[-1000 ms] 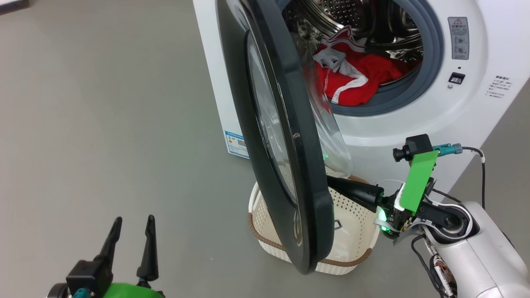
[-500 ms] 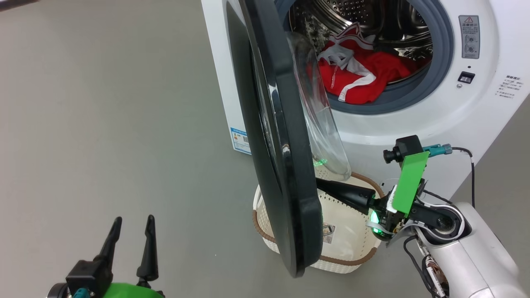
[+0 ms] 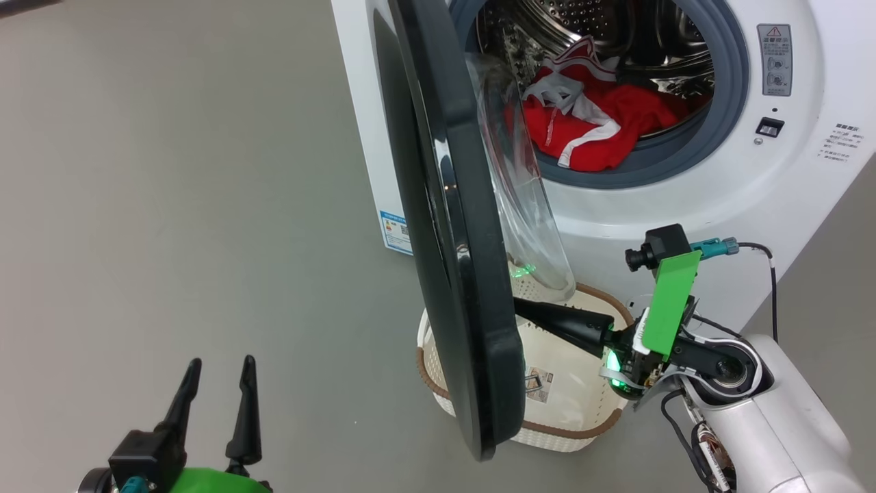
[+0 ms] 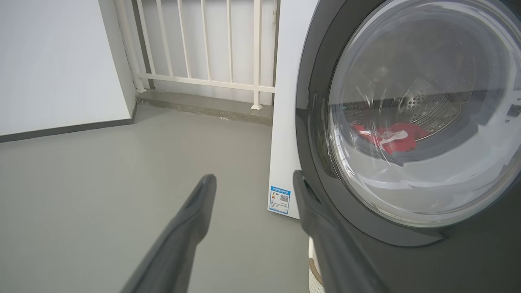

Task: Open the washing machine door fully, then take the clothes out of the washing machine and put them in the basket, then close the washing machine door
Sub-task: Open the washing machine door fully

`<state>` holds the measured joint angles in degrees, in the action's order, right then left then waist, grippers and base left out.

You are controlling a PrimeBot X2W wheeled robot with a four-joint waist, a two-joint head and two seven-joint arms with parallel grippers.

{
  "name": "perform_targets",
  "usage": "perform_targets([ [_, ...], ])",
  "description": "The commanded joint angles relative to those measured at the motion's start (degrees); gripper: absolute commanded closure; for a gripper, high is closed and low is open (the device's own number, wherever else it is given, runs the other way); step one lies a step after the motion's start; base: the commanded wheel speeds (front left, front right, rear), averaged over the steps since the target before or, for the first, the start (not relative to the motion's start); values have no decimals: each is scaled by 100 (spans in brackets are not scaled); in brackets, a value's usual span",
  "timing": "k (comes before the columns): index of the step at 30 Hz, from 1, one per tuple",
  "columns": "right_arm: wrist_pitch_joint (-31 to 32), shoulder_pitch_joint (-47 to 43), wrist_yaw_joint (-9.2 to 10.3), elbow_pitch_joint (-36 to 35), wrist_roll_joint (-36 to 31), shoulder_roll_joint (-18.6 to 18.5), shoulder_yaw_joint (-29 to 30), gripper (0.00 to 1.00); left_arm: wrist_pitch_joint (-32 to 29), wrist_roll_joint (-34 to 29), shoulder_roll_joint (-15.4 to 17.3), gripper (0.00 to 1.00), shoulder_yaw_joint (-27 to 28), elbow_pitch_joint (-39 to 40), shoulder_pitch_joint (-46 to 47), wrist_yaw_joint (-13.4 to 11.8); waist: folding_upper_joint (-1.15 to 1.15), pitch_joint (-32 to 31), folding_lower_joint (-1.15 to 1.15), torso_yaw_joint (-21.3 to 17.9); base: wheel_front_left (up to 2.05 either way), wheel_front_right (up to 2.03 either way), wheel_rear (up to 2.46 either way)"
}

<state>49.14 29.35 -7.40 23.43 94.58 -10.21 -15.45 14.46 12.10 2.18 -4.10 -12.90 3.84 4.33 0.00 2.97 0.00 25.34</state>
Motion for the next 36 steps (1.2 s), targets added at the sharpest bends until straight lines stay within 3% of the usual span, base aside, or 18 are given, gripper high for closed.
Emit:
perform_targets([
  [1, 52, 55, -9, -199, -75, 143, -52, 100, 54, -9, 106, 0, 177, 149, 136, -12, 0, -5, 0, -14, 0, 0, 0],
  [15, 29, 34, -9, -200, -160, 143, 100, 100, 54, -12, 98, 0, 178, 150, 115, -25, 0, -65, 0, -170, 0, 0, 0],
  [16, 37, 32, -9, -210, -163, 149, 102, 91, 54, -13, 99, 0, 182, 152, 112, -24, 0, -75, 0, -204, 0, 0, 0],
  [19, 49, 11, -9, -262, -212, 147, 90, 40, 54, -21, 100, 0, 185, 154, 110, -21, 0, -105, 0, -309, 0, 0, 0],
  [20, 46, 0, -9, -283, -223, 148, 93, 4, 54, -24, 100, 0, 187, 154, 110, -21, 0, -113, 0, -346, 0, 0, 0],
  [21, 34, -11, -9, -310, -240, 146, 99, 0, 54, -25, 100, 0, 188, 155, 109, -20, 0, -121, 0, -384, 0, 0, 0],
  [29, -245, -123, -9, -660, -474, 88, 190, 0, 54, -29, 99, 0, 201, 179, 103, -17, 0, -139, 0, -705, 0, 0, 0],
  [36, -923, -279, -9, -1241, -1087, -60, 119, 0, 54, -27, 98, 0, 246, 212, 111, -22, 0, -132, 0, -1016, 0, 0, 0],
])
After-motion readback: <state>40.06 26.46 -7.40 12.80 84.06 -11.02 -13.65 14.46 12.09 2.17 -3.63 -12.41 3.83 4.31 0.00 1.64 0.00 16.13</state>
